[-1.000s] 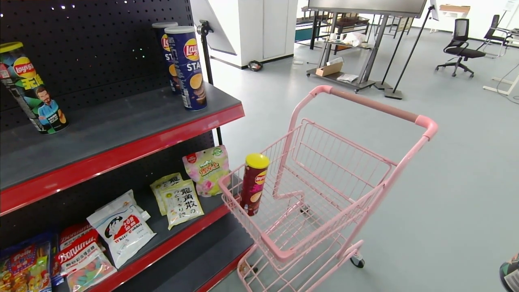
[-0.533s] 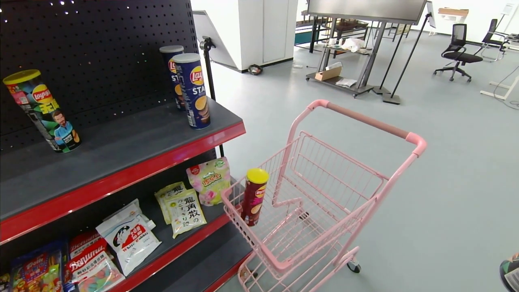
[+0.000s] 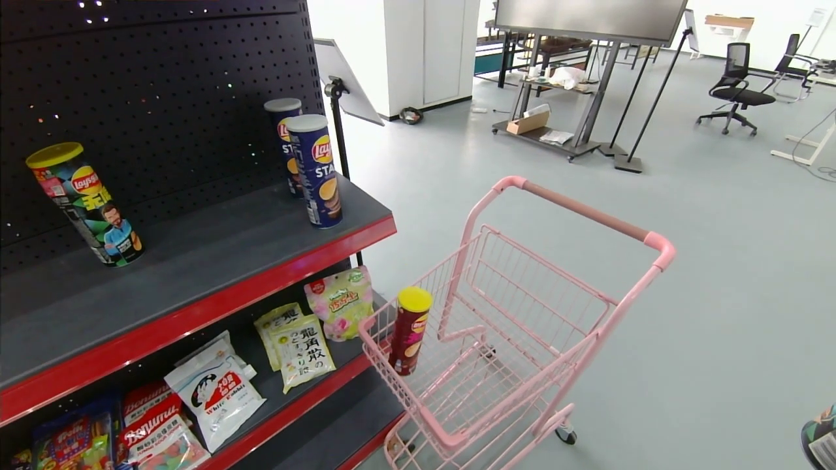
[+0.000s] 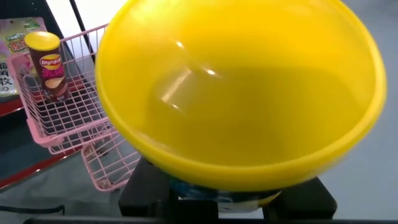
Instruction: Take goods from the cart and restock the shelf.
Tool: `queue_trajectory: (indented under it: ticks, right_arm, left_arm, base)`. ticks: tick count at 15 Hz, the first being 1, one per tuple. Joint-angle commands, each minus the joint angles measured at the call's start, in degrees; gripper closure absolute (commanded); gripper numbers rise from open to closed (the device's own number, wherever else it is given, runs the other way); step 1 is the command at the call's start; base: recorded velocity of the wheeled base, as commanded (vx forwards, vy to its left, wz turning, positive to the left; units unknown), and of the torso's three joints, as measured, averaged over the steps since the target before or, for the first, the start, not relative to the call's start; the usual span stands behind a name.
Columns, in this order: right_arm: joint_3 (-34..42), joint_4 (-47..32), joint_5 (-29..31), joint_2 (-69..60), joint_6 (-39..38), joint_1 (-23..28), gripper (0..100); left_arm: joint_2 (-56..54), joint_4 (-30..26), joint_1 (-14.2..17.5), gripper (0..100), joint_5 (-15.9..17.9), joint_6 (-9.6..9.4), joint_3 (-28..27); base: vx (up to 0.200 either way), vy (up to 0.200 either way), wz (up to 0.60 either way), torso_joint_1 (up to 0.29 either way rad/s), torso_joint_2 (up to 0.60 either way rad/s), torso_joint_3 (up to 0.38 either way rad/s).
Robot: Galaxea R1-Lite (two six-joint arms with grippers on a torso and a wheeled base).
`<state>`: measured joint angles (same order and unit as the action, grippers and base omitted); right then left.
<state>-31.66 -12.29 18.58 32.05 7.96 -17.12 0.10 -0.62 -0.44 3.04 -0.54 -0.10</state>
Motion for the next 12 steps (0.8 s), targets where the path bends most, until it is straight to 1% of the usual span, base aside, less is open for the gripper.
queue_trajectory:
  ticks: [1, 4, 7, 9, 11, 12]
  right_arm:
    - [0.11, -0.02, 0.05, 0.38, 0.04, -0.02, 100]
    - [0.11, -0.02, 0.14, 0.21, 0.04, -0.02, 100]
    - [0.19, -0.10, 0.05, -0.67, 0.13, -0.11, 100]
    - [1.69, -0.10, 0.14, -2.52, 3.29, 0.06, 100]
    - [2.04, -0.10, 0.05, -3.13, 3.64, 0.06, 100]
    - [2.22, -0.10, 0.23, -3.22, 3.64, 0.06, 100]
  left_arm:
    - [0.08, 0.01, 0.00, 0, -0.05, 0.01, 0.01]
    - [0.08, 0.01, 0.00, 0, 0.04, 0.01, 0.01]
    - [0.08, 0.01, 0.00, 0, -0.05, 0.01, 0.01]
    - [0.08, 0.01, 0.00, 0, 0.04, 0.01, 0.01]
    - [0.08, 0.01, 0.00, 0, 0.04, 0.01, 0.01]
    - [0.08, 0.01, 0.00, 0, 0.04, 0.01, 0.01]
  base:
    - [0.000, 0.000, 0.00, 0.159, -0.37, -0.212]
    - [0.000, 0.000, 0.00, 0.139, -0.33, -0.180]
    - [0.000, 0.000, 0.00, 0.015, -0.02, -0.017]
    - [0.000, 0.000, 0.00, 0.000, 0.00, 0.000]
    - [0.000, 0.000, 0.00, 0.000, 0.00, 0.000]
    - [0.000, 0.000, 0.60, 0.002, 0.00, 0.007]
